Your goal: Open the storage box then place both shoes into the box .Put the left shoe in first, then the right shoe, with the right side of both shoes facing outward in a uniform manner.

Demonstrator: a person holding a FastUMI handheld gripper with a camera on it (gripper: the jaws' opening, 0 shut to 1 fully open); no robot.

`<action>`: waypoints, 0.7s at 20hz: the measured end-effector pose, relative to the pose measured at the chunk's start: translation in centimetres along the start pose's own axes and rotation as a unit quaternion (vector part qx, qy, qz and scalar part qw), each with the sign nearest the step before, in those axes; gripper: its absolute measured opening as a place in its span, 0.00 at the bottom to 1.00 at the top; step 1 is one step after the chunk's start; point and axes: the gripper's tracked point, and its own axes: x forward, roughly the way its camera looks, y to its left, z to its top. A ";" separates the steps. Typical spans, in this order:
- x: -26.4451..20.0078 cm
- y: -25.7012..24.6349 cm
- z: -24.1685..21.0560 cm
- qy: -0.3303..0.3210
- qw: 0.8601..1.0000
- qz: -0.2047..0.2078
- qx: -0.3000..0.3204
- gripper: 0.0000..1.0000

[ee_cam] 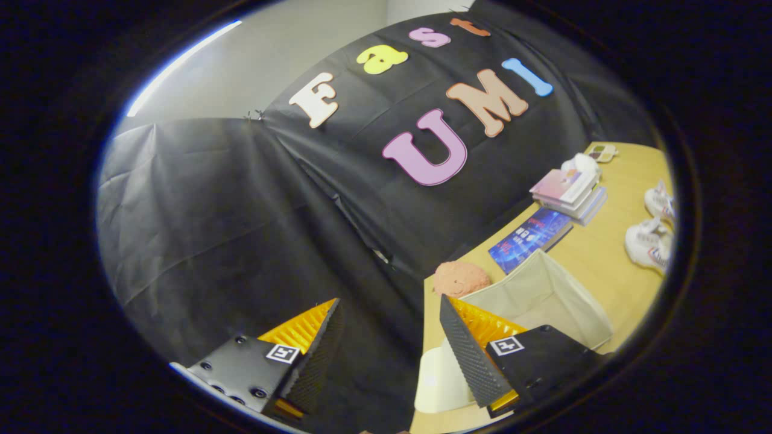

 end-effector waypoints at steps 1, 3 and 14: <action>-0.7 -1.1 1.0 0.004 1.000 -0.009 -0.017 0.98; -2.2 -3.9 2.4 0.011 0.998 -0.028 -0.047 0.98; -10.0 -31.1 8.0 0.111 0.933 -0.264 -0.217 0.98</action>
